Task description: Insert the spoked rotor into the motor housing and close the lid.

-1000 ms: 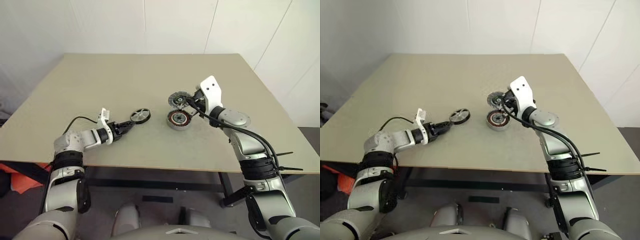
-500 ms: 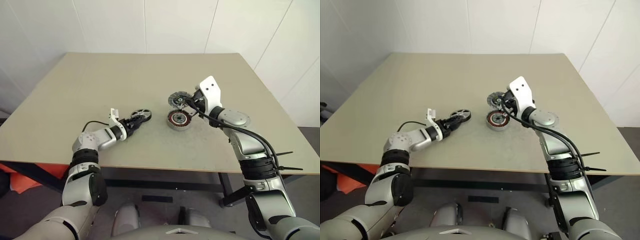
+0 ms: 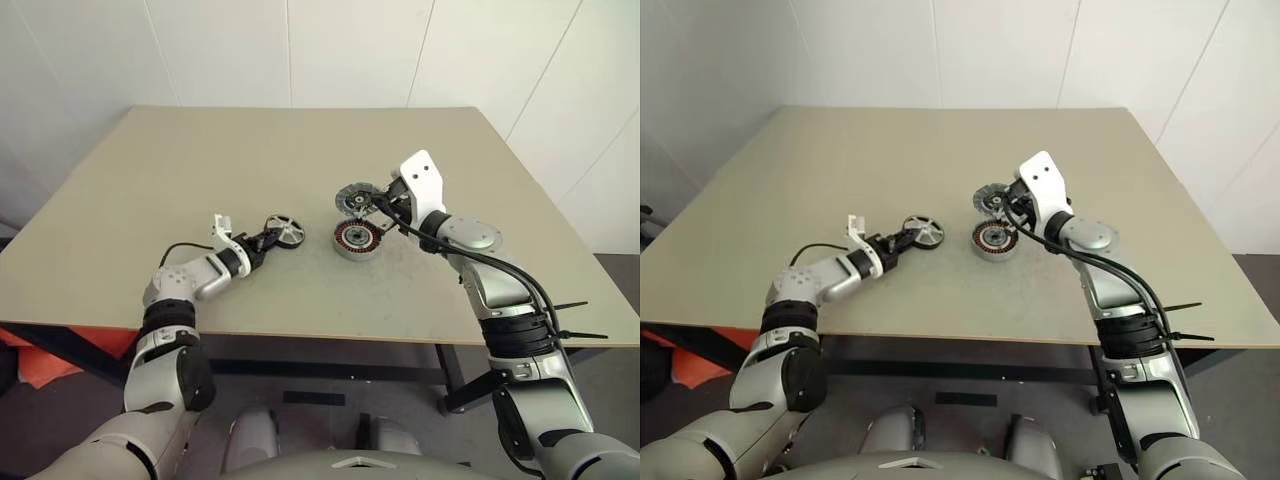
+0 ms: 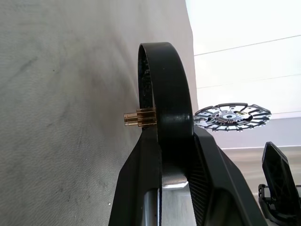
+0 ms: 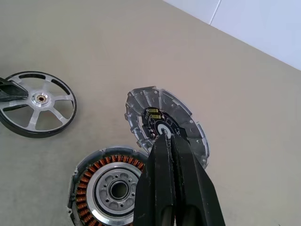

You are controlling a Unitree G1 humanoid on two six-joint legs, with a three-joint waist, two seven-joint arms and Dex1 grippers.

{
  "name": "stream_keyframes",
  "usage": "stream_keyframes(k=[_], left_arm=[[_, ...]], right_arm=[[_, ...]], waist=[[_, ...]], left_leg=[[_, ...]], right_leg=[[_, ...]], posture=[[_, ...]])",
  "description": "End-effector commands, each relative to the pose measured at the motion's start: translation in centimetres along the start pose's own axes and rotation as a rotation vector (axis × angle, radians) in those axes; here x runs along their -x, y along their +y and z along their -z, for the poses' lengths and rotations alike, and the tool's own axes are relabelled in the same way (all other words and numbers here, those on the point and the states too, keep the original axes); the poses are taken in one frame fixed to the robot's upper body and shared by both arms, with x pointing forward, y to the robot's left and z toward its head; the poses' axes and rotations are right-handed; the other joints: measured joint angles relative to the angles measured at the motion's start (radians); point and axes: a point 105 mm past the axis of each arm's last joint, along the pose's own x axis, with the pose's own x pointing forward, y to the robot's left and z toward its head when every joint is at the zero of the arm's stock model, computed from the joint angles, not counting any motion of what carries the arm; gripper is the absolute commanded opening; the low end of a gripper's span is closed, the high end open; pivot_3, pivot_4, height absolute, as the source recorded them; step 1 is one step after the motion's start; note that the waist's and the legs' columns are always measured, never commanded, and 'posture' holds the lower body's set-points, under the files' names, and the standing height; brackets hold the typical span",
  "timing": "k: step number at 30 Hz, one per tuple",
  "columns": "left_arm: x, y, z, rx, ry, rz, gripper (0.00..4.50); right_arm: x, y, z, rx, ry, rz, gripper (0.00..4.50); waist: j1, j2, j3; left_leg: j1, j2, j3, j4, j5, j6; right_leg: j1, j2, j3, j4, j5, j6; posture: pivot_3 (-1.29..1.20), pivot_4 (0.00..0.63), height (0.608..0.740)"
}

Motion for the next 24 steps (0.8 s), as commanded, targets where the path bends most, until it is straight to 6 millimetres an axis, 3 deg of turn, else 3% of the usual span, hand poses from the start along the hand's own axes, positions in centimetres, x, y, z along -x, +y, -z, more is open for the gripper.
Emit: stream_keyframes(k=[1, 6, 11, 17, 24], left_arm=[[0.5, -1.3, -0.1, -0.013, 0.025, 0.061, 0.40], [1.7, -3.1, 0.1, 0.052, 0.092, 0.162, 0.40], [1.4, -5.6, 2.3, 0.070, 0.240, 0.254, 0.40], [-1.4, -7.0, 4.9, -0.040, 0.329, 0.234, 0.40], [-4.3, -9.6, 6.9, -0.021, 0.387, 0.333, 0.40]], right_arm=[[0.7, -1.4, -1.2, 0.052, -0.021, 0.040, 0.00], [2.9, -5.3, 0.0, 0.086, 0.044, 0.173, 0.00], [4.3, -8.1, 2.0, 0.123, 0.140, 0.280, 0.00], [4.1, -8.6, 2.2, 0.089, 0.135, 0.309, 0.00], [4.0, -8.1, 2.9, 0.075, 0.147, 0.319, 0.00]], waist=[[0.000, 0.000, 0.000], [0.001, 0.000, 0.000], [0.001, -0.001, 0.001], [0.000, -0.001, 0.001], [0.001, -0.002, 0.001]], left_leg=[[0.000, 0.000, 0.000, 0.000, 0.000, 0.000], [-0.003, 0.000, 0.000, -0.001, 0.000, 0.000], [-0.004, -0.001, 0.000, 0.000, 0.000, 0.000], [-0.003, -0.001, 0.000, 0.001, 0.000, 0.000], [-0.005, -0.004, 0.000, 0.001, -0.001, 0.001]], right_leg=[[0.000, 0.000, 0.000, 0.000, 0.001, -0.002], [-0.003, 0.000, 0.000, 0.000, 0.003, -0.006], [-0.003, 0.000, 0.000, 0.000, 0.003, -0.006], [-0.003, 0.000, 0.000, 0.000, 0.003, -0.005], [-0.003, 0.000, 0.000, 0.000, 0.004, -0.006]], posture=[[0.00, 0.000, 0.740], [0.00, 0.000, 0.740], [0.00, 0.000, 0.740], [0.00, 0.000, 0.740], [0.00, 0.000, 0.740]])
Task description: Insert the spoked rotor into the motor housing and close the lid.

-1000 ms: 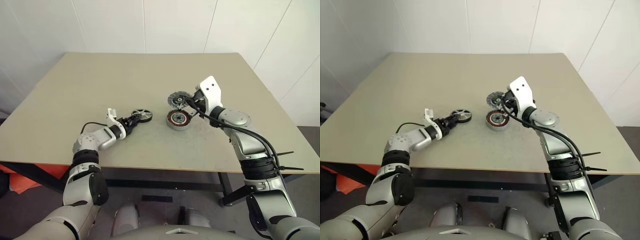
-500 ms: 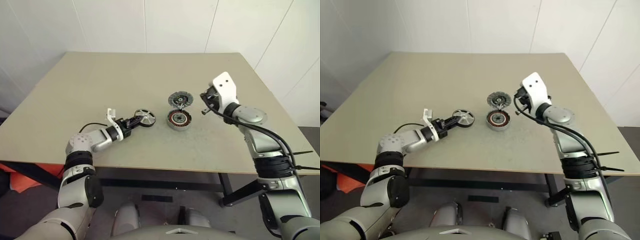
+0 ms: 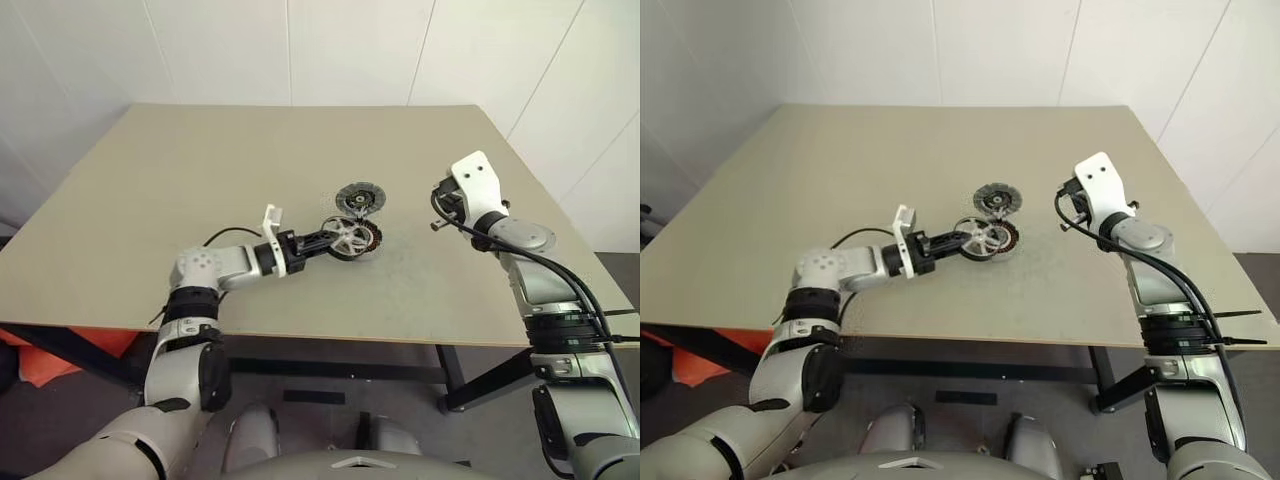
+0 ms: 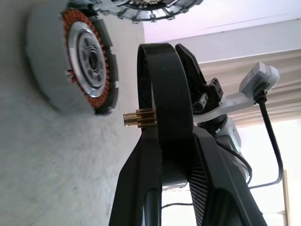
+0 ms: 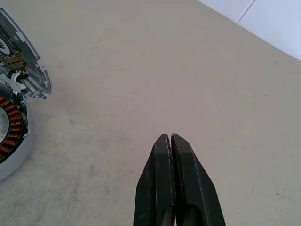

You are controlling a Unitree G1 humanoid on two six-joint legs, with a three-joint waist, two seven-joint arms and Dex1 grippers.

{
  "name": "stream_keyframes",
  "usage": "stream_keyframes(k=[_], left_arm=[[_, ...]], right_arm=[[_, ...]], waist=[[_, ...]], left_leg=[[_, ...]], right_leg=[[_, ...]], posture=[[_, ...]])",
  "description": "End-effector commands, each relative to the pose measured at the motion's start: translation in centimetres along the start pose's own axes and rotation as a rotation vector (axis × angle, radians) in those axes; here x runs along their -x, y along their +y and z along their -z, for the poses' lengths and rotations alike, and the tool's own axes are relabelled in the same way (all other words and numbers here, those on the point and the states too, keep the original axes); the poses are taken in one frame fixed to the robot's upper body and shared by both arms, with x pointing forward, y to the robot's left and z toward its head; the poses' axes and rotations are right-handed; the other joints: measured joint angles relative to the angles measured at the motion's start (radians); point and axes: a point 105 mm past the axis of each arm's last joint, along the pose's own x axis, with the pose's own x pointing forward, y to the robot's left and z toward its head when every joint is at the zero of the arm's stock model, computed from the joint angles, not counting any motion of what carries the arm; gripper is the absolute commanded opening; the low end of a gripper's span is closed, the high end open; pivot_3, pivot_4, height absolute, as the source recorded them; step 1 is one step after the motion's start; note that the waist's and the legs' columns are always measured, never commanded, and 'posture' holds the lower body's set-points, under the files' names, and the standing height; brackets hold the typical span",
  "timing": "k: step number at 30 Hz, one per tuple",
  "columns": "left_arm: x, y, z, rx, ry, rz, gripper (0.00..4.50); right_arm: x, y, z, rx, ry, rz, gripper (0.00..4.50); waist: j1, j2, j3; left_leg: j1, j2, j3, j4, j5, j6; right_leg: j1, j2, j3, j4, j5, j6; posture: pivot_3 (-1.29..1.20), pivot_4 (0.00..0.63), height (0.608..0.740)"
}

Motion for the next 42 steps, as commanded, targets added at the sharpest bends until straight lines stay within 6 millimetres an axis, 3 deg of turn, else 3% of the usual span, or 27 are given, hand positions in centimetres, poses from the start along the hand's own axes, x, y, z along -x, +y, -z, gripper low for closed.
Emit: stream_keyframes(k=[1, 8, 15, 24, 30, 31, 37, 42], left_arm=[[-1.6, -1.2, -0.8, -0.030, -0.012, 0.047, 0.40], [-3.8, 1.1, -1.3, -0.010, -0.071, -0.042, 0.40], [-5.0, 1.3, -1.3, -0.001, -0.093, -0.039, 0.40], [-4.5, 1.7, -2.4, -0.005, -0.158, -0.051, 0.40], [-4.6, 3.5, -1.3, -0.017, -0.122, -0.135, 0.40], [-4.7, 3.8, -1.1, -0.016, -0.122, -0.151, 1.12], [-4.8, 3.7, -0.5, 0.006, -0.083, -0.130, 2.99], [-3.8, 3.5, -1.3, 0.011, -0.094, -0.137, 2.99]], right_arm=[[0.4, -0.8, -1.1, 0.015, -0.043, 0.036, 0.00], [0.7, -1.1, -0.9, 0.008, -0.040, 0.049, 0.00], [0.8, -0.9, -0.6, 0.008, -0.032, 0.050, 0.00], [0.7, -0.8, -0.6, 0.008, -0.033, 0.049, 0.00], [0.5, -0.5, -0.9, 0.006, -0.044, 0.038, 0.00], [0.5, -0.4, -1.0, 0.006, -0.046, 0.037, 0.00], [0.5, -0.3, -0.9, 0.006, -0.047, 0.034, 0.00], [0.5, -0.3, -0.8, 0.008, -0.045, 0.038, 0.00]], waist=[[-0.001, 0.000, 0.000], [0.002, 0.000, 0.000], [0.005, -0.001, 0.000], [0.006, -0.001, 0.000], [0.008, -0.001, 0.000], [0.008, -0.001, 0.000], [0.019, -0.001, 0.000], [0.019, -0.001, 0.000]], left_leg=[[0.000, 0.000, 0.000, 0.000, 0.000, 0.000], [0.000, -0.001, 0.000, 0.000, -0.001, 0.001], [0.000, -0.002, 0.000, 0.000, -0.001, 0.002], [0.000, -0.003, 0.000, 0.001, -0.002, 0.003], [0.000, -0.003, 0.000, 0.001, -0.002, 0.003], [0.000, -0.003, 0.000, 0.001, -0.002, 0.003], [0.006, -0.002, 0.000, 0.002, -0.002, 0.004], [0.009, 0.000, 0.000, 0.001, -0.002, 0.003]], right_leg=[[0.000, 0.000, 0.000, 0.000, 0.000, 0.000], [0.001, 0.000, 0.000, -0.001, 0.000, 0.000], [0.001, -0.002, 0.000, -0.001, 0.000, 0.000], [0.001, -0.002, 0.000, -0.001, 0.000, 0.000], [0.001, -0.003, 0.000, -0.001, 0.000, 0.000], [0.001, -0.003, 0.000, -0.001, 0.000, 0.000], [0.008, -0.004, 0.000, -0.001, 0.000, 0.000], [0.010, -0.004, 0.000, -0.001, -0.004, 0.007]], posture=[[0.00, 0.000, 0.740], [0.00, 0.000, 0.740], [0.00, 0.000, 0.740], [0.00, 0.000, 0.740], [0.00, 0.000, 0.740], [0.00, 0.000, 0.740], [0.00, 0.000, 0.740], [0.00, 0.000, 0.740]])
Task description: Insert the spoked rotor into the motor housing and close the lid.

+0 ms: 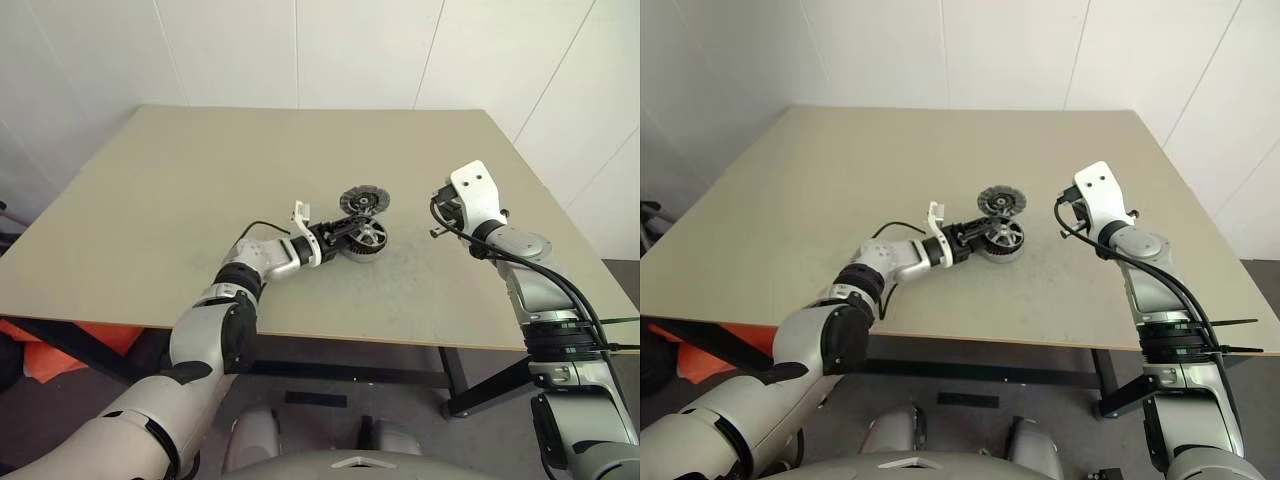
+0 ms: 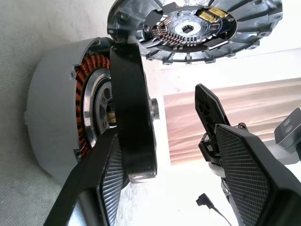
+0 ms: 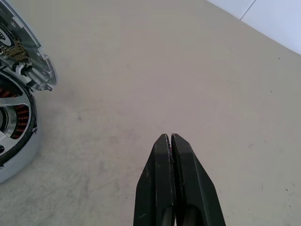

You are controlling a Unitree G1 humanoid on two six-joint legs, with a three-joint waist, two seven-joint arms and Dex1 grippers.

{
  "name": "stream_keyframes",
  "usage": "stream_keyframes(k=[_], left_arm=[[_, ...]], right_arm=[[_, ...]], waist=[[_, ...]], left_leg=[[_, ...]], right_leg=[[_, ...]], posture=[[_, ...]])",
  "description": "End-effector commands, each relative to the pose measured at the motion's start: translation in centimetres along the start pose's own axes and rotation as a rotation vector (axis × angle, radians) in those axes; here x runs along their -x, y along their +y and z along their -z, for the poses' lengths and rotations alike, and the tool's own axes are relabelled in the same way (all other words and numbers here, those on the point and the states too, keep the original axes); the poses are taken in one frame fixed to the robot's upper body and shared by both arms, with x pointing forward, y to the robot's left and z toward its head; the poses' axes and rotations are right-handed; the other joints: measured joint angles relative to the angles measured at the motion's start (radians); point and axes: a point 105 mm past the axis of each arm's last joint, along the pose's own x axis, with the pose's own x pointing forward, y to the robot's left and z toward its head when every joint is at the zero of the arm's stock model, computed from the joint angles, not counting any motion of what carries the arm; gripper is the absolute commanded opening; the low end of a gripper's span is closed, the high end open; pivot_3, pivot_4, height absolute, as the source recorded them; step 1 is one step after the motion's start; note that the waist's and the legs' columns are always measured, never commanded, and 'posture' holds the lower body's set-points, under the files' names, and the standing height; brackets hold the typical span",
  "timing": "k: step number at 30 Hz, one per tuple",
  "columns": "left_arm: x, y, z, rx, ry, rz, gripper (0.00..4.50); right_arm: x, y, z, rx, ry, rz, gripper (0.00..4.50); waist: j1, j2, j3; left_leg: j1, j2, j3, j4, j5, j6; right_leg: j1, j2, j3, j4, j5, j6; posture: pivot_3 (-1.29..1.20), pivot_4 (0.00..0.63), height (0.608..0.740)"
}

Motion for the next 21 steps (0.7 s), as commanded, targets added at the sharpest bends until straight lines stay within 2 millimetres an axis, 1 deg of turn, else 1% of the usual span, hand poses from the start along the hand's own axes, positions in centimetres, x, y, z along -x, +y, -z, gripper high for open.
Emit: stream_keyframes(k=[1, 4, 6, 8, 11, 13, 15, 17, 19, 21], left_arm=[[1.1, -0.1, -1.0, -0.012, 0.005, -0.019, 2.99], [2.6, 0.4, -2.0, -0.033, -0.002, -0.057, 2.99], [4.1, 0.8, -3.2, -0.041, -0.028, -0.086, 2.99], [5.4, 0.7, -3.8, -0.054, -0.035, -0.092, 2.99], [7.3, 0.6, -4.3, -0.095, -0.047, -0.107, 2.99], [8.2, 0.7, -4.5, -0.132, -0.062, -0.124, 2.99], [8.8, 0.8, -4.5, -0.174, -0.082, -0.145, 2.99], [8.9, 1.0, -4.6, -0.200, -0.101, -0.169, 2.99], [8.8, 1.1, -4.5, -0.215, -0.107, -0.179, 2.99], [8.6, 1.0, -4.3, -0.225, -0.106, -0.182, 2.99]], right_arm=[[0.3, -0.6, -2.0, 0.022, -0.070, 0.024, 0.00], [0.4, -0.5, -2.0, 0.018, -0.070, 0.021, 0.00], [0.5, -0.1, -2.1, 0.004, -0.076, 0.005, 0.00], [0.6, 0.4, -2.5, -0.016, -0.094, -0.014, 0.00], [1.2, 1.7, -3.5, -0.017, -0.119, -0.076, 0.00], [1.8, 2.9, -4.0, -0.008, -0.129, -0.144, 0.00], [2.7, 5.1, -4.4, 0.013, -0.134, -0.259, 0.00], [3.3, 7.1, -4.6, 0.030, -0.138, -0.357, 0.00], [3.6, 8.4, -4.6, 0.033, -0.137, -0.414, 0.00], [3.9, 9.2, -4.9, 0.034, -0.145, -0.452, 0.00]], waist=[[0.000, 0.000, 0.000], [-0.001, 0.000, 0.000], [-0.002, 0.000, 0.000], [-0.004, 0.000, 0.000], [-0.001, 0.001, 0.000], [0.004, 0.000, 0.000], [0.007, 0.000, 0.000], [0.007, 0.000, 0.001], [0.006, 0.000, 0.001], [0.005, 0.000, 0.001]], left_leg=[[0.000, 0.000, 0.000, 0.000, 0.000, 0.000], [0.000, 0.000, 0.000, -0.002, 0.000, 0.000], [0.000, 0.000, 0.000, -0.003, 0.000, -0.001], [0.000, 0.000, 0.001, -0.004, 0.000, -0.001], [-0.004, 0.002, 0.001, -0.005, 0.001, -0.001], [-0.007, 0.002, 0.001, -0.004, 0.000, -0.001], [-0.007, 0.002, 0.000, -0.004, 0.000, 0.000], [-0.006, 0.002, 0.000, -0.004, 0.000, 0.000], [-0.005, 0.002, 0.000, -0.004, 0.000, 0.000], [-0.005, 0.002, 0.000, -0.004, 0.001, -0.001]], right_leg=[[0.000, 0.000, 0.000, 0.000, 0.000, 0.000], [-0.001, 0.001, 0.000, 0.000, 0.003, -0.005], [-0.002, 0.001, 0.000, 0.000, 0.003, -0.006], [-0.003, 0.002, 0.000, 0.000, 0.003, -0.006], [-0.006, 0.002, 0.000, 0.000, 0.003, -0.006], [-0.008, 0.001, 0.000, -0.001, 0.003, -0.006], [-0.007, 0.001, 0.000, -0.001, 0.003, -0.006], [-0.006, 0.001, 0.000, -0.002, 0.003, -0.006], [-0.005, 0.001, 0.000, -0.002, 0.003, -0.006], [-0.005, 0.001, 0.000, -0.002, 0.001, -0.003]], posture=[[0.00, 0.000, 0.740], [0.00, 0.000, 0.740], [0.00, 0.000, 0.740], [0.00, 0.000, 0.740], [0.00, 0.000, 0.740], [0.00, 0.000, 0.740], [0.00, 0.000, 0.740], [0.00, 0.000, 0.740], [0.00, 0.000, 0.740], [0.00, 0.000, 0.740]])
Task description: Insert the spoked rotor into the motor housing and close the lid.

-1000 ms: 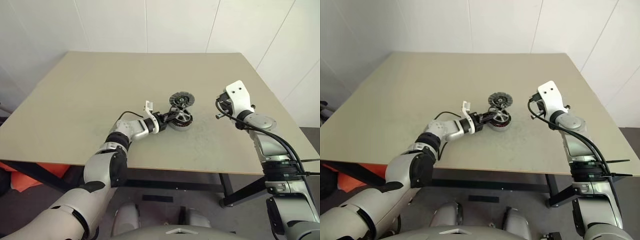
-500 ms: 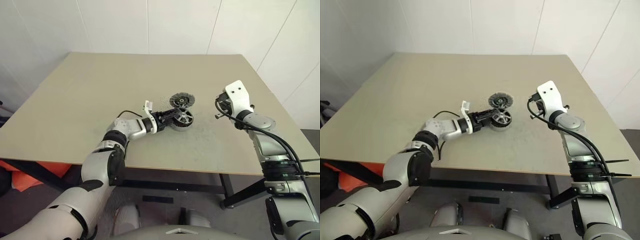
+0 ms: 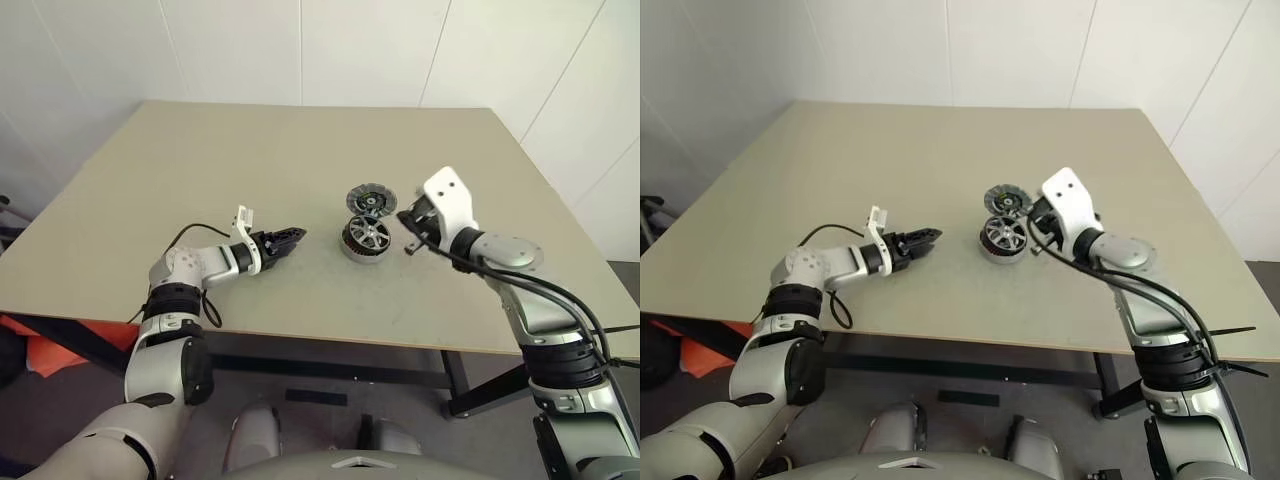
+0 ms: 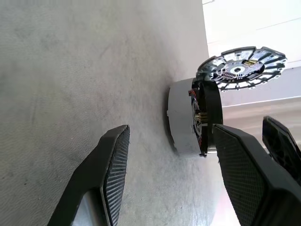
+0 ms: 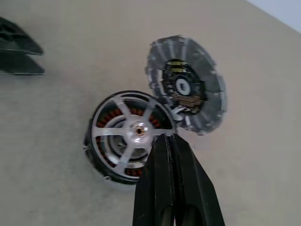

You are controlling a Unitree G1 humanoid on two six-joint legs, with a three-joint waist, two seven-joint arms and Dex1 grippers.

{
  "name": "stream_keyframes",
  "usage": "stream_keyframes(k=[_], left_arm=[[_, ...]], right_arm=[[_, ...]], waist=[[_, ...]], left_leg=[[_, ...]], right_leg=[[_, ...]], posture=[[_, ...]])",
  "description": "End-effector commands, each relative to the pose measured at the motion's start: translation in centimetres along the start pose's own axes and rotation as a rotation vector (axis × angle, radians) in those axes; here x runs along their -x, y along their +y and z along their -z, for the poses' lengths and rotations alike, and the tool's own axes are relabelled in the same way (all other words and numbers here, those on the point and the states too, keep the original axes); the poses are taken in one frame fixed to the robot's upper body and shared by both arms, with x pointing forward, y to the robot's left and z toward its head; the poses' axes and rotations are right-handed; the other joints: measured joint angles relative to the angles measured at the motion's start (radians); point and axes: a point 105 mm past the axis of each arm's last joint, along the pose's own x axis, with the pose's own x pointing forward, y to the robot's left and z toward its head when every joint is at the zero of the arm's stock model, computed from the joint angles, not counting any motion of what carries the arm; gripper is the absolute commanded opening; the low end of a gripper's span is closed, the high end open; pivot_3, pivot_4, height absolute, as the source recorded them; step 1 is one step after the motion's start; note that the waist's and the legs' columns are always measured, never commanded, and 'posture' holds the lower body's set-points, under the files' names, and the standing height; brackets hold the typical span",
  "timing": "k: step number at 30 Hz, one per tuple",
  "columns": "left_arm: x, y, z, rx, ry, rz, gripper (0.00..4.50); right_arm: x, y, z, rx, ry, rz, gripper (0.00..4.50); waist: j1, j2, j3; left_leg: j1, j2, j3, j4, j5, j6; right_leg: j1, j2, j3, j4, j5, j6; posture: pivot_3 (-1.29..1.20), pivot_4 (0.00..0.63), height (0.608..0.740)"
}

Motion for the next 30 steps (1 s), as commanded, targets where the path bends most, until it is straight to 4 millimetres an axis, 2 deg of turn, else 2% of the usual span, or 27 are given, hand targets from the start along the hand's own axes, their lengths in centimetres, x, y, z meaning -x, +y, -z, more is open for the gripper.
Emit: stream_keyframes(k=[1, 7, 12, 14, 18, 21, 30], left_arm=[[-0.3, -1.1, -0.5, -0.055, -0.026, 0.017, 2.99], [-0.4, -0.1, 0.0, -0.048, -0.022, -0.011, 2.99], [-0.3, 0.6, 0.5, -0.049, -0.014, -0.032, 2.99], [-0.3, 0.7, 0.5, -0.049, -0.016, -0.037, 2.99], [-0.2, 0.9, 0.4, -0.053, -0.026, -0.047, 2.99], [-0.1, 1.0, 0.4, -0.054, -0.030, -0.052, 2.99], [0.0, 1.4, 0.8, -0.053, -0.031, -0.065, 2.99]], right_arm=[[0.2, 1.4, -2.0, 0.029, -0.063, -0.065, 0.00], [-0.7, 0.5, -3.2, 0.031, -0.097, -0.021, 0.00], [-1.4, 0.2, -4.1, 0.038, -0.125, -0.028, 0.00], [-2.4, 0.5, -3.5, -0.002, -0.119, -0.041, 0.00], [-4.5, 1.9, 0.1, -0.098, -0.043, -0.079, 0.00], [-5.2, 1.9, 2.3, -0.095, 0.018, -0.054, 0.00], [-4.3, 0.5, 0.2, -0.052, -0.047, -0.031, 0.00]], waist=[[-0.001, 0.000, 0.000], [-0.005, 0.000, 0.000], [-0.005, 0.000, 0.000], [-0.005, 0.000, 0.000], [-0.006, 0.000, 0.000], [-0.006, 0.000, 0.000], [-0.008, 0.000, 0.000]], left_leg=[[0.000, 0.000, 0.000, 0.000, 0.000, 0.000], [0.001, 0.001, 0.000, -0.001, 0.001, -0.002], [0.000, 0.000, 0.000, -0.002, 0.001, -0.002], [0.000, 0.000, 0.000, -0.002, 0.001, -0.002], [0.001, 0.000, 0.000, -0.001, 0.001, -0.002], [0.001, 0.000, 0.000, -0.001, 0.001, -0.002], [0.001, 0.001, 0.000, -0.002, 0.001, -0.002]], right_leg=[[0.000, 0.000, 0.000, 0.000, -0.002, 0.003], [-0.001, 0.001, 0.001, 0.001, -0.002, 0.004], [-0.002, 0.001, 0.000, 0.001, 0.001, -0.002], [-0.002, 0.001, 0.000, 0.001, 0.001, -0.002], [-0.001, 0.001, 0.000, 0.001, 0.000, 0.000], [-0.001, 0.001, 0.000, 0.001, 0.000, 0.000], [-0.001, 0.001, 0.001, 0.001, 0.001, -0.001]], posture=[[0.00, 0.000, 0.740], [0.00, 0.000, 0.740], [0.00, 0.000, 0.740], [0.00, 0.000, 0.740], [0.00, 0.000, 0.740], [0.00, 0.000, 0.740], [0.00, 0.000, 0.740]])
